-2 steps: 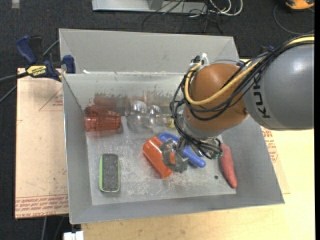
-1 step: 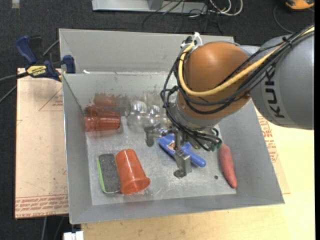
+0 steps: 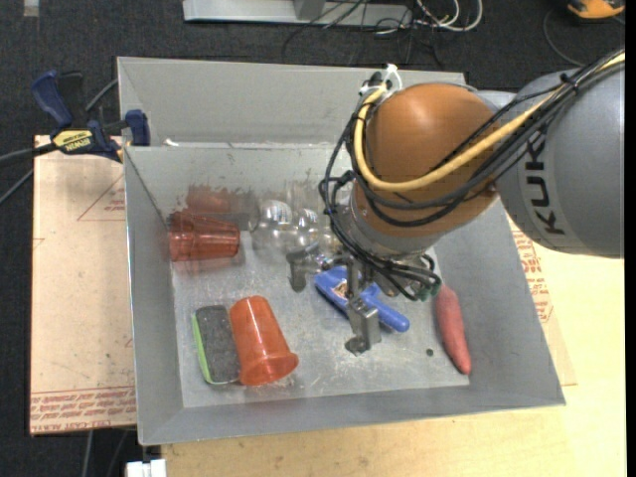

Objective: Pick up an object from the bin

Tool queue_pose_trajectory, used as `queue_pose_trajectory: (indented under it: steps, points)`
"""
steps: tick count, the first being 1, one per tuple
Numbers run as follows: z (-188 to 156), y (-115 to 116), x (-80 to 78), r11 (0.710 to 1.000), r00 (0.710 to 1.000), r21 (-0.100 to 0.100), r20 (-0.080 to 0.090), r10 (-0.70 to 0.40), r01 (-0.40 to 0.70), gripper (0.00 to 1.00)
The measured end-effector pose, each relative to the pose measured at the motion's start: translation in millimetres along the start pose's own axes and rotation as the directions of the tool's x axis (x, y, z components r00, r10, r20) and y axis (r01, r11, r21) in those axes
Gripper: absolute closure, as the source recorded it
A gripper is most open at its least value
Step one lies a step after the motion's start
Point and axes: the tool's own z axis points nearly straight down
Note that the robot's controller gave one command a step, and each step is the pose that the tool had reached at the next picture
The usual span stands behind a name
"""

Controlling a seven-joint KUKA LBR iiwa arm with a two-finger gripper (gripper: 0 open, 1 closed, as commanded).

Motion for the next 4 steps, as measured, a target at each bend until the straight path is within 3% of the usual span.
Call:
queue_pose_trajectory:
  steps: [1,2,3,4]
  points:
    - [-14.5,-14.9,-120.1,1.000,1.000,0.000,0.006,0.022,-0.022,0.00]
    - [-3.4,3.0,-113.4,0.999,0.999,-0.001,0.003,0.046,-0.046,0.00]
    - [34.9,-78.3,-64.1,0.990,0.990,-0.001,0.008,0.138,-0.138,0.00]
    - [52.1,-69.5,-61.8,1.000,1.000,-0.002,0.005,0.003,-0.003,0.00]
